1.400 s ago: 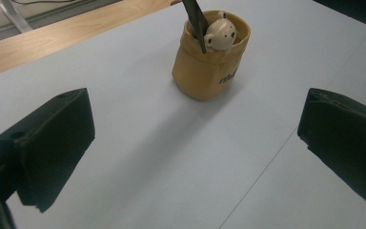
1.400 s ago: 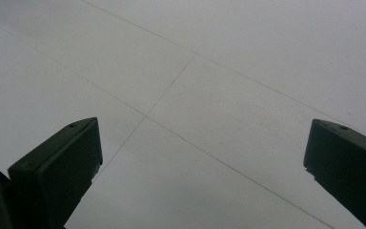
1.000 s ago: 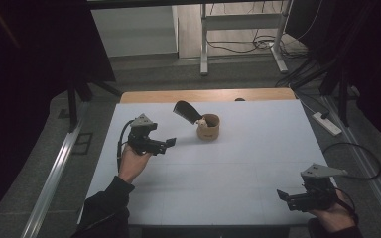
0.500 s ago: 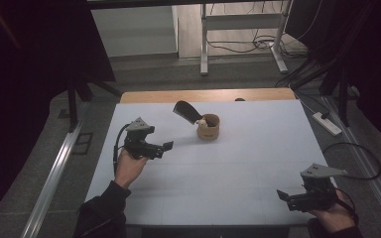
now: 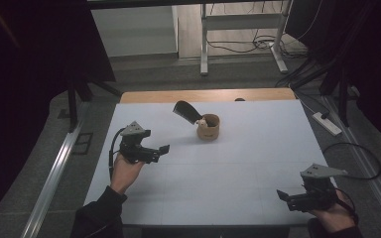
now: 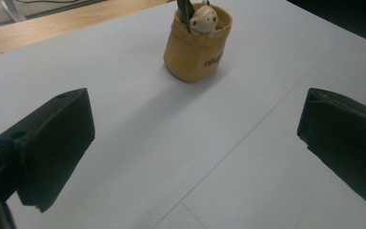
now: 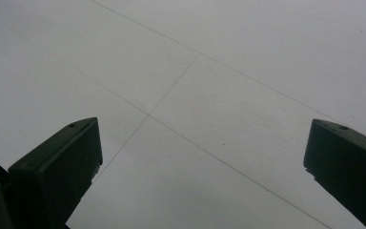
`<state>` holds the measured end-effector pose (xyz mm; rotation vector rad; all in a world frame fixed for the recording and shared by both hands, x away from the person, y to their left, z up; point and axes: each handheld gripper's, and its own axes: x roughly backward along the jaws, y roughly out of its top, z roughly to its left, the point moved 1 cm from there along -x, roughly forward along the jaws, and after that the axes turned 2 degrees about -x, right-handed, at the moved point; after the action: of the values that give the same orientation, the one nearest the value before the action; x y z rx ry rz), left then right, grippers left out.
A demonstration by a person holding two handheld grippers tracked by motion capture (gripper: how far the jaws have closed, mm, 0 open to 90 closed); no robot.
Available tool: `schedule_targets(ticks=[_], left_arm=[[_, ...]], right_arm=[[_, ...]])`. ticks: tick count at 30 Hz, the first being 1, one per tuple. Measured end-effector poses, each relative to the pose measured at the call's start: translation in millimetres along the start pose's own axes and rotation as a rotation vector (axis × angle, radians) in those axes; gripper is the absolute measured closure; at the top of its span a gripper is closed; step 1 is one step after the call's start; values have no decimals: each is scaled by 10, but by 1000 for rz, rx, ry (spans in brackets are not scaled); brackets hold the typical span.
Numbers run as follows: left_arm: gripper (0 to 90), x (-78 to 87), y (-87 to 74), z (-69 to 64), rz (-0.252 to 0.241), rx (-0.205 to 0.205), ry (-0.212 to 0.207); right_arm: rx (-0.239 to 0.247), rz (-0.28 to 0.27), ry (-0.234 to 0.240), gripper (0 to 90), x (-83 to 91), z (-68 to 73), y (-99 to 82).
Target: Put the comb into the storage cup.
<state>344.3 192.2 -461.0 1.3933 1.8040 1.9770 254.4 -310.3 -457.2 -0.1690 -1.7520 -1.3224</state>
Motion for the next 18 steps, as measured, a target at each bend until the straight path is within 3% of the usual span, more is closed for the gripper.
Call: schedule_targets(ticks=[18], left_arm=[[0,176,-140,-44,0,22,14]], right_arm=[[1,-3,-1,0,2,3,0]])
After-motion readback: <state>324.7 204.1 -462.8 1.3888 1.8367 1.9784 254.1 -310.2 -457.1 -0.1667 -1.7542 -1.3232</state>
